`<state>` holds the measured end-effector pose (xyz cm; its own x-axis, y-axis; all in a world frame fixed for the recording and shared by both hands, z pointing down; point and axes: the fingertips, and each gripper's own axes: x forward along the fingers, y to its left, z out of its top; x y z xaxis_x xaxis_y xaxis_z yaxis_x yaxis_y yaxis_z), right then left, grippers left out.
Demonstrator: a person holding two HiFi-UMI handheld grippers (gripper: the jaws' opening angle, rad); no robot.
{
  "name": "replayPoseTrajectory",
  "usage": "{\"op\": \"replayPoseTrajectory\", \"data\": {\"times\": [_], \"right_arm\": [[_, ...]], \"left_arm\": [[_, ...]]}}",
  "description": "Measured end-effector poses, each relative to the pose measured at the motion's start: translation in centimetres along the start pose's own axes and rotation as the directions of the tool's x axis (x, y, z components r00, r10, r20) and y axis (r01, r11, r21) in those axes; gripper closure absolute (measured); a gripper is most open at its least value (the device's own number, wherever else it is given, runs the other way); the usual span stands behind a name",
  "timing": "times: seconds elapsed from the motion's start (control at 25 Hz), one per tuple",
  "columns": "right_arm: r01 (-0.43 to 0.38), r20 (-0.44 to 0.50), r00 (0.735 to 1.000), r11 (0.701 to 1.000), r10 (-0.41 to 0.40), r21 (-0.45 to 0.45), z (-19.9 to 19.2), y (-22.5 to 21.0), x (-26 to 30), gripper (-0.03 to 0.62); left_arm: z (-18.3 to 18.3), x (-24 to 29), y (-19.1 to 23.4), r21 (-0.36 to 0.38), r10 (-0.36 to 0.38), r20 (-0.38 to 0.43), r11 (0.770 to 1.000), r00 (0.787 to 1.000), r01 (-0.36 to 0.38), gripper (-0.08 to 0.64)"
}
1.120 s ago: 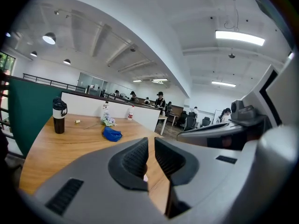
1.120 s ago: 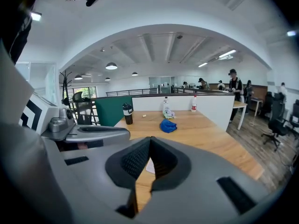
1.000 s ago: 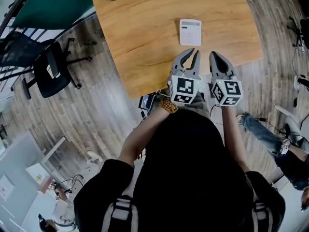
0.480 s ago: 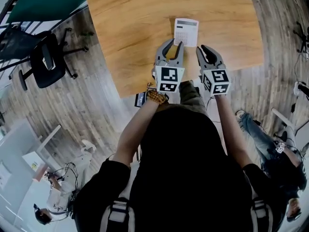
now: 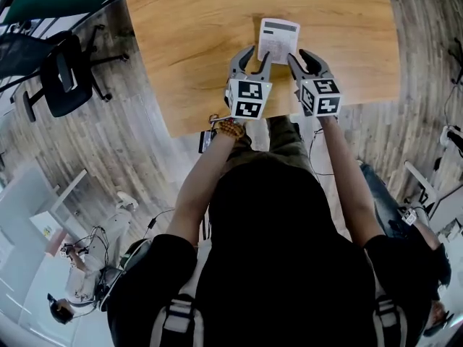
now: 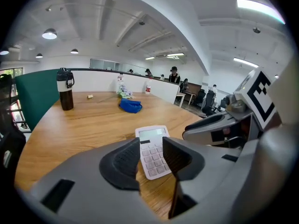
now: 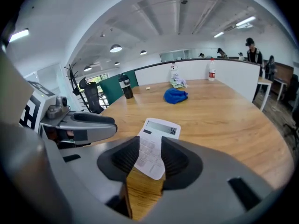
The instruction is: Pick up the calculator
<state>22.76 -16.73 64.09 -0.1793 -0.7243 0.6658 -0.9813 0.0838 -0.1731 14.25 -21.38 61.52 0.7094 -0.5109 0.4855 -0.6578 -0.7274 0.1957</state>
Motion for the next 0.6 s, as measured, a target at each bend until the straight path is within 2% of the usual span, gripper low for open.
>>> {"op": "replayPoseTrajectory", "data": {"times": [0.16, 0.4, 0.6], "right_arm": [[-0.008, -0.029, 1.000, 1.000, 0.008, 0.025, -0.9, -1.4, 1.3, 0.422], [-0.018, -0.083, 0.996, 0.996, 0.025, 0.083, -2.9, -3.2, 3.4, 0.401], [-0.054, -0.123, 0.990, 0.990, 0.071, 0.134, -4.2, -3.9, 5.0, 0.366]], "left_arm": [[-1.8, 1.7, -0.2, -0.036, 0.009, -0.045, 0.999, 0.999, -0.011, 0.380], [-2.7, 3.8, -0.6, -0.095, -0.002, -0.054, 0.996, 0.999, -0.003, 0.377], [-3.8, 4.9, 0.6, -0.104, 0.036, -0.081, 0.994, 0.996, -0.045, 0.376]]}}
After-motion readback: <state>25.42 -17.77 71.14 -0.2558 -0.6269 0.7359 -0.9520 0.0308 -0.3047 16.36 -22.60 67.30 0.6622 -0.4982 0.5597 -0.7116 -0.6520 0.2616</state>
